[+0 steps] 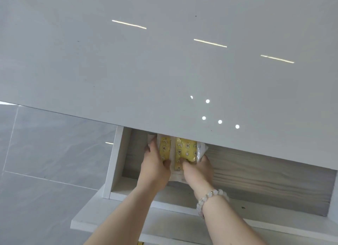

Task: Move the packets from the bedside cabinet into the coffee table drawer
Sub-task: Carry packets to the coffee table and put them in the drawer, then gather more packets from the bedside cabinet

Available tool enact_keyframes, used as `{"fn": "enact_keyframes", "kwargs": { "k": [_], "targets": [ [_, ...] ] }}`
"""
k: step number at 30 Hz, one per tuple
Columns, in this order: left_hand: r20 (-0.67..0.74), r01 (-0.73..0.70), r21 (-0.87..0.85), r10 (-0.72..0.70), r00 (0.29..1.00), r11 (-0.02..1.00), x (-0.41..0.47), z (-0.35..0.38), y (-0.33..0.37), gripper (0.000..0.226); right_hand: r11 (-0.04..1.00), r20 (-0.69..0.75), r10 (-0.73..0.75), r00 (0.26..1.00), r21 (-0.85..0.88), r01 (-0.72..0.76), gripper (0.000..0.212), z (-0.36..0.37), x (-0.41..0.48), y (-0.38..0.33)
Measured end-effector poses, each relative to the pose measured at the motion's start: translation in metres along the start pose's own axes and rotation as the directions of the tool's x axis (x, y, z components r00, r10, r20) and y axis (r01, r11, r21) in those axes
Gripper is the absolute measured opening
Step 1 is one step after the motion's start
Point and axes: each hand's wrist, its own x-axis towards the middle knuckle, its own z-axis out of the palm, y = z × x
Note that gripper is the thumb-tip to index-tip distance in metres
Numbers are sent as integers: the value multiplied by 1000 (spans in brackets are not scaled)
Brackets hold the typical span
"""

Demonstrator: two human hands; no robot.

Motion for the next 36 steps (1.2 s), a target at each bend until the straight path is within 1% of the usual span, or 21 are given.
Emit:
{"fn": "enact_keyframes", "kwargs": {
  "k": [2, 4, 6, 8, 9, 11, 12, 14, 15, 16, 17, 19, 21, 23, 26, 28, 30, 33, 36],
  "targets": [
    [-45, 20, 124, -14, 999, 992, -5, 2, 1, 67, 997, -18, 17, 1000, -70, -18, 36, -5, -1, 0],
    [-96, 97, 292, -72, 993, 951, -10, 0, 4, 70, 979, -30, 42, 999, -198, -47, 52, -9, -4, -1],
    [-111, 149, 420, -112, 987, 895, -15, -4, 8, 71, 929, -54, 28, 998, -368, -45, 68, -12, -8, -1],
    [-101, 119, 552, -76, 992, 825, -22, -14, 12, 63, 866, -46, -6, 999, -499, -18, 73, -18, -20, -3],
    [-78, 85, 614, -47, 996, 785, -27, -22, 14, 55, 836, -26, -22, 999, -549, 4, 69, -22, -29, -6],
    [-22, 16, 690, -1, 1000, 724, -42, -44, 19, 37, 762, 47, -91, 995, -639, 100, 54, -32, -55, -17],
    [-1, -12, 709, 19, 1000, 705, -53, -57, 22, 32, 726, 81, -153, 985, -667, 168, 44, -38, -70, -23],
    [29, -61, 745, 60, 998, 664, -80, -87, 33, 28, 662, 132, -301, 945, -684, 306, 28, -50, -108, -42],
    [35, -83, 766, 87, 996, 638, -94, -105, 41, 28, 611, 155, -387, 909, -695, 379, 23, -57, -131, -55],
    [36, -99, 782, 115, 993, 616, -109, -125, 52, 29, 542, 180, -481, 858, -708, 452, 21, -65, -154, -71],
    [26, -111, 787, 148, 989, 607, -126, -146, 64, 30, 468, 204, -579, 789, -709, 527, 21, -73, -178, -87],
    [-29, -115, 774, 216, 976, 623, -162, -193, 93, 32, 333, 225, -743, 631, -693, 639, 23, -93, -229, -124],
    [-133, -105, 744, 300, 945, 660, -198, -245, 126, 34, 197, 255, -827, 501, -703, 683, 29, -116, -284, -167],
    [-256, -86, 725, 382, 888, 684, -235, -296, 155, 35, 84, 280, -881, 383, -703, 707, 33, -135, -341, -206],
    [-433, -39, 694, 459, 775, 719, -288, -364, 185, 36, -75, 313, -927, 205, -693, 717, 33, -147, -423, -252],
    [-537, 5, 662, 470, 701, 749, -323, -399, 192, 37, -185, 357, -928, 107, -691, 699, 33, -148, -471, -269],
    [-613, 67, 650, 469, 636, 757, -356, -427, 189, 35, -286, 395, -919, 6, -676, 679, 32, -144, -512, -280],
    [-719, 181, 578, 392, 574, 795, -404, -450, 166, 32, -418, 467, -876, -119, -614, 670, 32, -130, -566, -279],
    [-809, 282, 462, 270, 522, 841, -452, -461, 129, 35, -549, 588, -785, -193, -517, 656, 34, -102, -617, -262]
  ]
}}
